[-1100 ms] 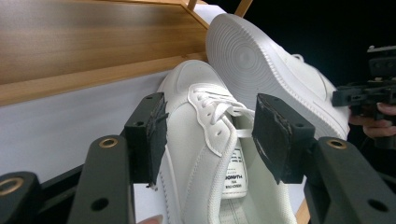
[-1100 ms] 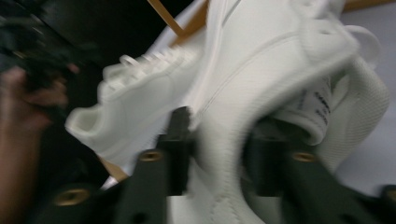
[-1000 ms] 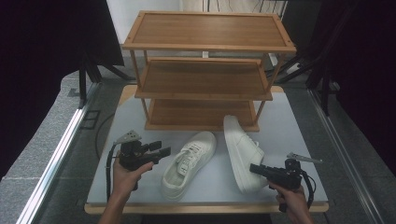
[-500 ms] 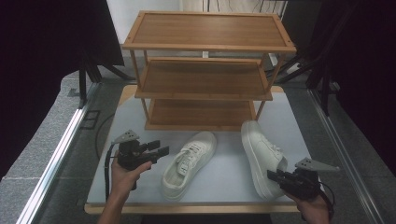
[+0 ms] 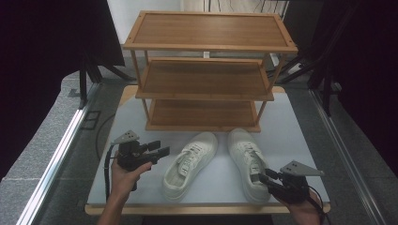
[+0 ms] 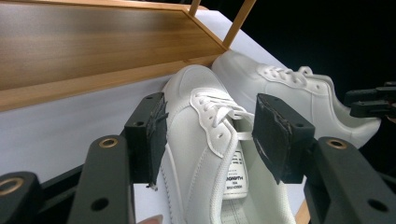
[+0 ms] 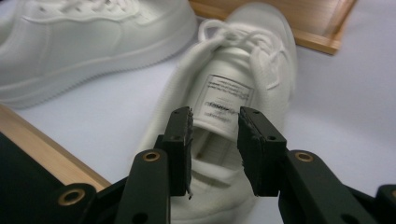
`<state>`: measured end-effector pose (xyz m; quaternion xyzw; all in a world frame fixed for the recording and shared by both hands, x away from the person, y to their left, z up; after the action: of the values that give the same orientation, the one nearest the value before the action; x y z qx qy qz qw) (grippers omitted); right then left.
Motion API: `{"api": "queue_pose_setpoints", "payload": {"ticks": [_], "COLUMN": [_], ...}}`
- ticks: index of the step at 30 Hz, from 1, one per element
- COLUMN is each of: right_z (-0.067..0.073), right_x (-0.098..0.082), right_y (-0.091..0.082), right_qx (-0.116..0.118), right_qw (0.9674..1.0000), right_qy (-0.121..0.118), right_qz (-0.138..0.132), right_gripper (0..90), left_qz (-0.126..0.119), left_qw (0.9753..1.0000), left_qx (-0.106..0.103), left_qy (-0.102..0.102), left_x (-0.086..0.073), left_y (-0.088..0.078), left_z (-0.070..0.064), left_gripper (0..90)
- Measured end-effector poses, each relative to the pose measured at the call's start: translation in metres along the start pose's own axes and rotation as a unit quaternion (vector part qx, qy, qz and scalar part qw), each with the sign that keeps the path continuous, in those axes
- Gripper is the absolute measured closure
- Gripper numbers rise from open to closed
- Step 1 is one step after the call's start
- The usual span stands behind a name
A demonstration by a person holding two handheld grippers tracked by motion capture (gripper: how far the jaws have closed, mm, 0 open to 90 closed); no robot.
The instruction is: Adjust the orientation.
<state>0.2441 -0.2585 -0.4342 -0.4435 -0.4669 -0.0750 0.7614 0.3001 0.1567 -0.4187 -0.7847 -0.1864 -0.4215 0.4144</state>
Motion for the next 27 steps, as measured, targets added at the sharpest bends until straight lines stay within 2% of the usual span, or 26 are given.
{"api": "queue_pose_setpoints", "payload": {"ticks": [4,6,9,11,15,17,19,20,22,24,27], "right_z": [-0.008,-0.011,-0.014,-0.017,-0.03,-0.033,-0.035,-0.036,-0.037,-0.039,-0.042], "right_x": [-0.004,-0.002,0.004,0.009,0.014,0.014,0.013,0.014,0.014,0.012,0.01], "right_y": [-0.005,-0.006,-0.002,0.005,0.024,0.034,0.041,0.042,0.04,0.036,0.031], "right_qx": [0.005,0.006,0.0,-0.008,-0.026,-0.032,-0.055,-0.053,-0.054,-0.065,-0.081], "right_qw": [0.9997,0.9994,0.9992,0.9993,0.9995,0.9994,0.9983,0.9984,0.9982,0.9974,0.9963], "right_qy": [0.018,0.019,0.019,0.018,0.018,0.012,-0.004,-0.005,-0.009,-0.018,-0.022], "right_qz": [-0.017,-0.03,-0.035,-0.033,-0.01,0.003,0.018,0.019,0.025,0.024,0.018], "right_gripper": [64.5,61.9,56.4,55.8,56.3,59.6,64.1,65.5,71.0,76.7,80.5], "left_qz": [0.003,0.003,0.005,0.006,0.007,0.008,0.01,0.011,0.011,0.01,0.012], "left_qw": [1.0,1.0,1.0,1.0,1.0,1.0,0.9999,0.9999,0.9999,0.9999,0.9999], "left_qx": [0.001,0.001,0.0,0.0,0.001,0.002,0.003,0.003,0.003,0.003,0.001], "left_qy": [-0.001,0.0,0.002,0.001,0.003,0.0,0.0,0.001,0.0,0.003,0.004], "left_x": [-0.001,-0.001,-0.001,-0.002,-0.002,-0.003,-0.003,-0.004,-0.004,-0.004,-0.004], "left_y": [0.001,0.002,0.003,0.004,0.004,0.005,0.006,0.006,0.006,0.006,0.007], "left_z": [0.0,-0.001,-0.002,-0.002,-0.002,-0.001,-0.001,-0.001,-0.002,-0.003,-0.003], "left_gripper": [44.8,44.8,44.7,44.8,44.7,44.8,44.8,44.8,44.8,44.8,44.7]}}
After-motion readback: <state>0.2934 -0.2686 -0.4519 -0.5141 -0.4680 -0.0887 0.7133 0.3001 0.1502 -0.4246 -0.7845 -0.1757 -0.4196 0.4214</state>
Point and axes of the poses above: each handheld gripper's, and its own axes: y roughly forward along the jaws, x roughly out of its top, z roughly to its left, the point moved 4 cm from there along y, roughly forward along the jaws, and after that the axes turned 10 degrees about x, right-handed, at the moved point
